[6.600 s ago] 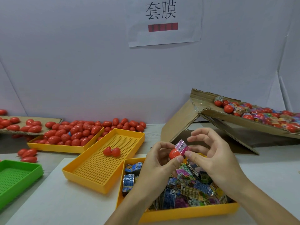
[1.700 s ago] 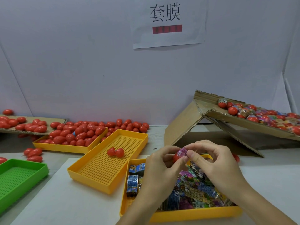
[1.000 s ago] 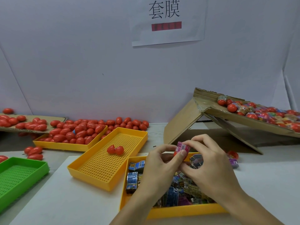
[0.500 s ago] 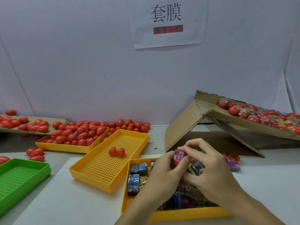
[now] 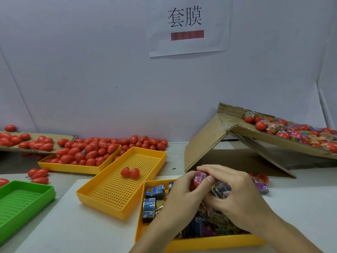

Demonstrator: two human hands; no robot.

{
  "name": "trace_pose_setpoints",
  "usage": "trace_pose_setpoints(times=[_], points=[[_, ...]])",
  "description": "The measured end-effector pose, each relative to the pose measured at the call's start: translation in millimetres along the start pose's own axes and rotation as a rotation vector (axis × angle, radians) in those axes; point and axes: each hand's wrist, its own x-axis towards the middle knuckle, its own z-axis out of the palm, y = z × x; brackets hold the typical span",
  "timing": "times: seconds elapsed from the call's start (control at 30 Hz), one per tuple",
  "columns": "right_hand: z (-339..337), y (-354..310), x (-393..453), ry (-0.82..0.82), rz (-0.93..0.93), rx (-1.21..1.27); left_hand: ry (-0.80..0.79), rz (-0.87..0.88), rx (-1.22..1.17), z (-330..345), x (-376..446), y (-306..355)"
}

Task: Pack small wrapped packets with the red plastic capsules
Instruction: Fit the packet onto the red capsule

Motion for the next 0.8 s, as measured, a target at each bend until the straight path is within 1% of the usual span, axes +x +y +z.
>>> trace_pose_setpoints(times=[0.13, 0.4, 0.5, 0.6, 0.67, 0.8], points=[[-2, 0, 0, 0.027, 0.024, -0.032, -0.059, -0.022, -0.021, 3, -1, 0], [3, 5, -3, 0.071, 0.048, -0.059, -0.030, -0.018, -0.049, 6, 1, -2], [1, 2, -1, 0.067, 0.049, -0.023, -0.025, -0.029, -0.059, 5, 1, 0], [-4, -7, 2, 0.066, 0.045, 0.029, -0.013, -0.070, -0.166, 2, 0, 3], [-5, -11, 3, 0.065, 0.074, 0.067, -0.020, -0.105, -0.233, -1, -1, 4], [-1, -12, 3, 0.071, 0.083, 0.069, -0.065, -0.109, -0.271, 0, -3, 5]])
